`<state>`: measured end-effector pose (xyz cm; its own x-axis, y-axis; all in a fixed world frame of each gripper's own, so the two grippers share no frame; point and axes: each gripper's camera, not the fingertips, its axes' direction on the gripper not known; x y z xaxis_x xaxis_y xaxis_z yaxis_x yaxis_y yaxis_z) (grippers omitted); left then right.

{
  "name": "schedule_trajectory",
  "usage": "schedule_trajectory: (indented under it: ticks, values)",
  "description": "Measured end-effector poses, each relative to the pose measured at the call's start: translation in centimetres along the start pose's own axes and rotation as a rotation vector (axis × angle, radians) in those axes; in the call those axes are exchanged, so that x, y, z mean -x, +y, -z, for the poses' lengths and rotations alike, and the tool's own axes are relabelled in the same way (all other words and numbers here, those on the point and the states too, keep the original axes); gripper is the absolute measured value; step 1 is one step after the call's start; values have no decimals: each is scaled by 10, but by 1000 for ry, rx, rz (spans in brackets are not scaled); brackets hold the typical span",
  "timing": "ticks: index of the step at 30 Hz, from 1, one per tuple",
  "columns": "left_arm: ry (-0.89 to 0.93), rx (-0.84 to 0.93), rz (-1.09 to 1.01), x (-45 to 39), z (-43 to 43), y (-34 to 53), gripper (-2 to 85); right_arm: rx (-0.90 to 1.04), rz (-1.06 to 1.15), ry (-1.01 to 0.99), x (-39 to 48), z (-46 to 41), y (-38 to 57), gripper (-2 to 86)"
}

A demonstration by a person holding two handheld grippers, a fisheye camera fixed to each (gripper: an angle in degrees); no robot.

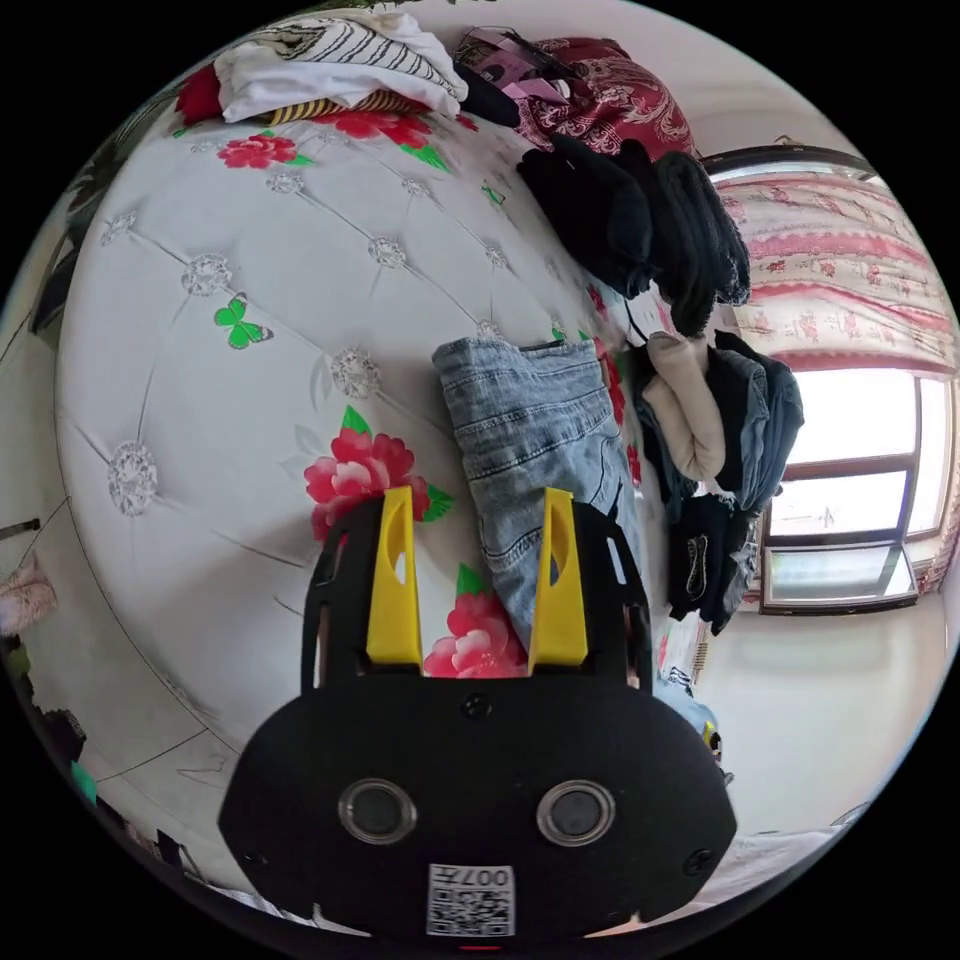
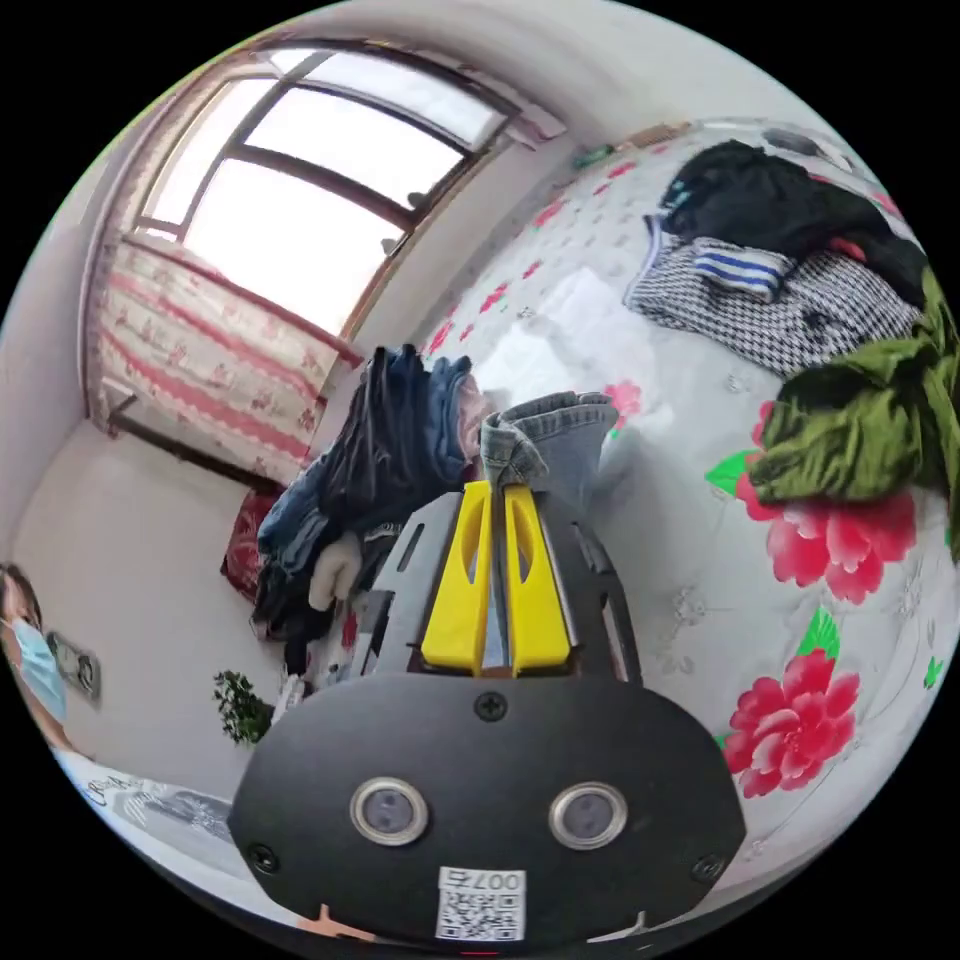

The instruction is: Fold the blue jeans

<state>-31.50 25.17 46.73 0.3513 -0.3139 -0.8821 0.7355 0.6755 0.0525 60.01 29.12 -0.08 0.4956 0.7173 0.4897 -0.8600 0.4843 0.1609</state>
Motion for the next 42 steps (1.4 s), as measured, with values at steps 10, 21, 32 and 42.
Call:
schedule_trajectory:
  ticks: [10,21,32,42]
  values:
    - [156,15,52,28,-12,-24,79,771,792,-319,264,-223,194,27]
    - [132,-128,-380,-80,22,4,44,933,603,-234,199,-205,178,64]
    - [85,393,-1369,-317,-84,224,73,550,107,-121,60,-110,117,80]
    - [-53,386,-908,-233,-125,122,100,618,-11,-120,23,-141,106,92]
